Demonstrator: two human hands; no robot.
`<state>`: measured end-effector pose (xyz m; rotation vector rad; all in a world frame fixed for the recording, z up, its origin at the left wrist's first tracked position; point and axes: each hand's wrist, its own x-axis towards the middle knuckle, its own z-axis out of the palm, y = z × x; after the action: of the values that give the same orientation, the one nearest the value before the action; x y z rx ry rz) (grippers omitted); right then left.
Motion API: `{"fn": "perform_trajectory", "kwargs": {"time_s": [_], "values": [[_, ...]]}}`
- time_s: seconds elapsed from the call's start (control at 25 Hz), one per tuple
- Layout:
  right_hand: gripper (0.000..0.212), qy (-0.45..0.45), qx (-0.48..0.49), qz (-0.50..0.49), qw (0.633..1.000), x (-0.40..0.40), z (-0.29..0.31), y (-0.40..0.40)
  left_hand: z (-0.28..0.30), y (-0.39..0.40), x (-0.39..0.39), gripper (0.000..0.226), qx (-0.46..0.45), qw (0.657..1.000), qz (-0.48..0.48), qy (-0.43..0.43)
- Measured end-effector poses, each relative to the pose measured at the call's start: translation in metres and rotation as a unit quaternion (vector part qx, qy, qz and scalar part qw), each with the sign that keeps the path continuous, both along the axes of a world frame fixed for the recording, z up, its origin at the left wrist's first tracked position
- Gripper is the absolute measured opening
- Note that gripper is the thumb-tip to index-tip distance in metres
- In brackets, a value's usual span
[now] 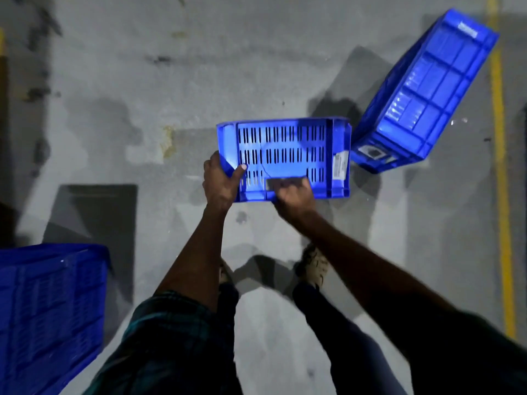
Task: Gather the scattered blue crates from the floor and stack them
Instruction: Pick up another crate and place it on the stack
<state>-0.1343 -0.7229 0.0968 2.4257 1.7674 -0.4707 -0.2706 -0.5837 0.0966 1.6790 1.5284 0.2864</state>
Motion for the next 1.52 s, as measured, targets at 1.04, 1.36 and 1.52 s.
{"fn": "perform_trajectory", "kwargs": {"time_s": [1.04, 1.36, 1.52], "values": [[0.035, 0.188, 0.087, -0.152, 0.966, -0.082, 0.315, -0.07, 0.283, -0.078, -0.119, 0.073, 0.044, 0.974, 0.096, -0.202], [0.034, 0.199, 0.281, -0.161, 0.925, -0.087, 0.443, -0.052, 0.3, -0.093, -0.185, 0.092, 0.021, 0.963, 0.205, -0.176], [0.032, 0.247, 0.368, -0.189, 0.876, -0.09, 0.483, -0.05, 0.278, -0.103, -0.231, 0.098, 0.047, 0.967, 0.233, -0.09]]}}
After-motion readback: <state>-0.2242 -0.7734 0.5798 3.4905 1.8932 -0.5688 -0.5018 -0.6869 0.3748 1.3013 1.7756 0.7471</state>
